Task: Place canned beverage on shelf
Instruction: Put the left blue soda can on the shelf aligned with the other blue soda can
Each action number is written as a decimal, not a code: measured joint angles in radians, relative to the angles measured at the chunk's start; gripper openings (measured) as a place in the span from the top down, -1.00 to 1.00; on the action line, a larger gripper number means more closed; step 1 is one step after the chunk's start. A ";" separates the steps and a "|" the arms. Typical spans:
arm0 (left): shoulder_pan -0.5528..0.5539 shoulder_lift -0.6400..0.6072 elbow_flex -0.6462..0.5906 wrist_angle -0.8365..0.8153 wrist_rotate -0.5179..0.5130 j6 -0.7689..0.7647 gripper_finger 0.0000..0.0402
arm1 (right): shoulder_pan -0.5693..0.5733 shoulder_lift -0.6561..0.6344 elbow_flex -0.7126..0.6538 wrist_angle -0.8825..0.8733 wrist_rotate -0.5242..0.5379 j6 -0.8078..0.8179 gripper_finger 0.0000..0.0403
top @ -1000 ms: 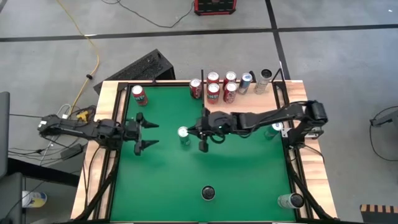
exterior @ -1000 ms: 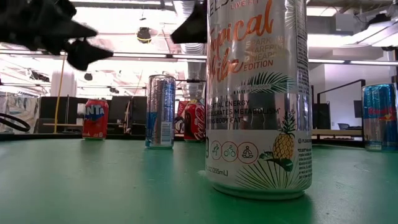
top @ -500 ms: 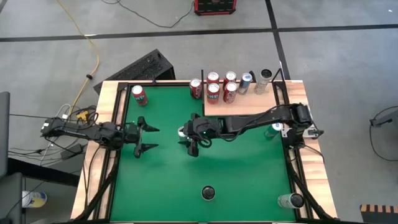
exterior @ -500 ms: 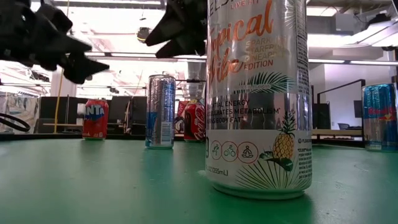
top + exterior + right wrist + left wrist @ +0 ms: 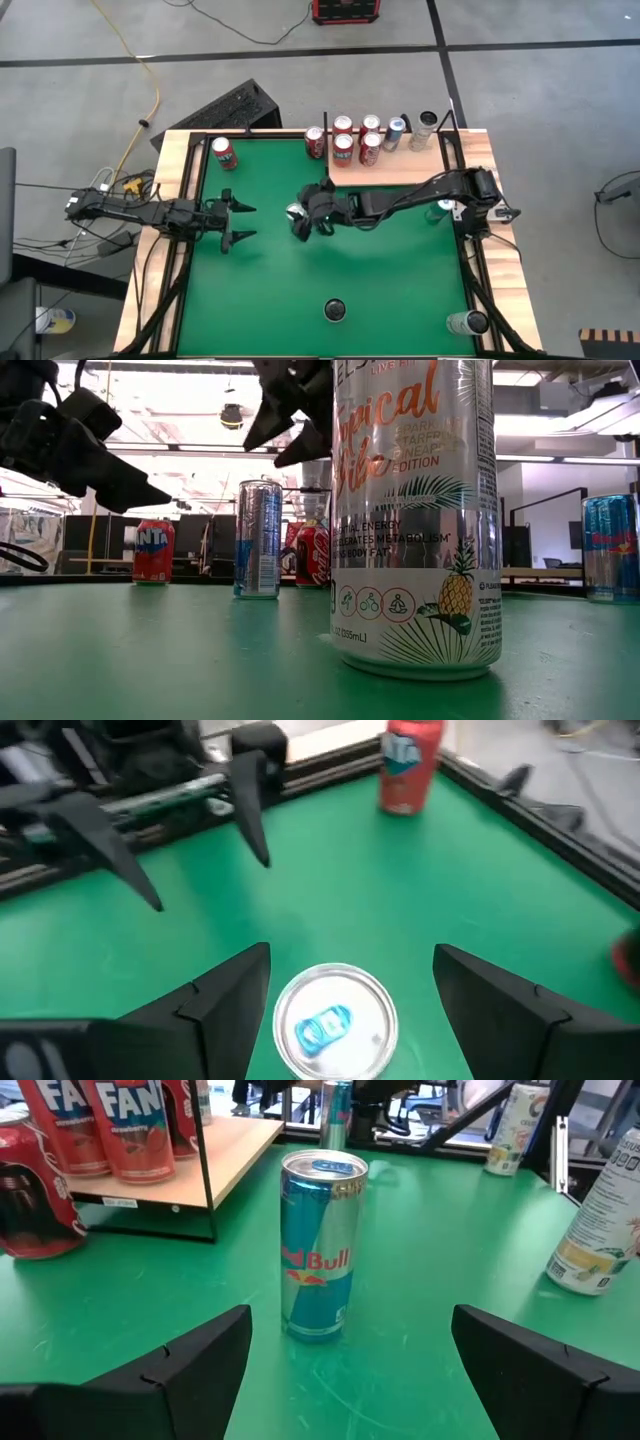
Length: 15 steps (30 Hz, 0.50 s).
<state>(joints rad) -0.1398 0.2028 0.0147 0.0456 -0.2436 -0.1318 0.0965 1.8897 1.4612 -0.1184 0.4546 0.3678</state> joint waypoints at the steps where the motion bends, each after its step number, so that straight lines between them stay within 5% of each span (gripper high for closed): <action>1: 0.000 0.000 0.000 0.000 0.000 0.000 -0.64 | 0.010 0.001 0.000 0.001 0.029 0.011 -0.52; 6: 0.000 0.001 0.000 -0.002 0.000 0.000 -0.64 | 0.059 0.063 -0.002 0.079 0.161 0.028 -0.52; 15: 0.000 0.001 0.002 -0.006 0.001 0.000 -0.64 | 0.064 0.131 0.000 0.160 0.211 0.113 -0.52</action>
<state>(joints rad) -0.1398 0.2039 0.0166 0.0395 -0.2422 -0.1318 0.1604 2.0209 1.4612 0.0417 0.6656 0.4812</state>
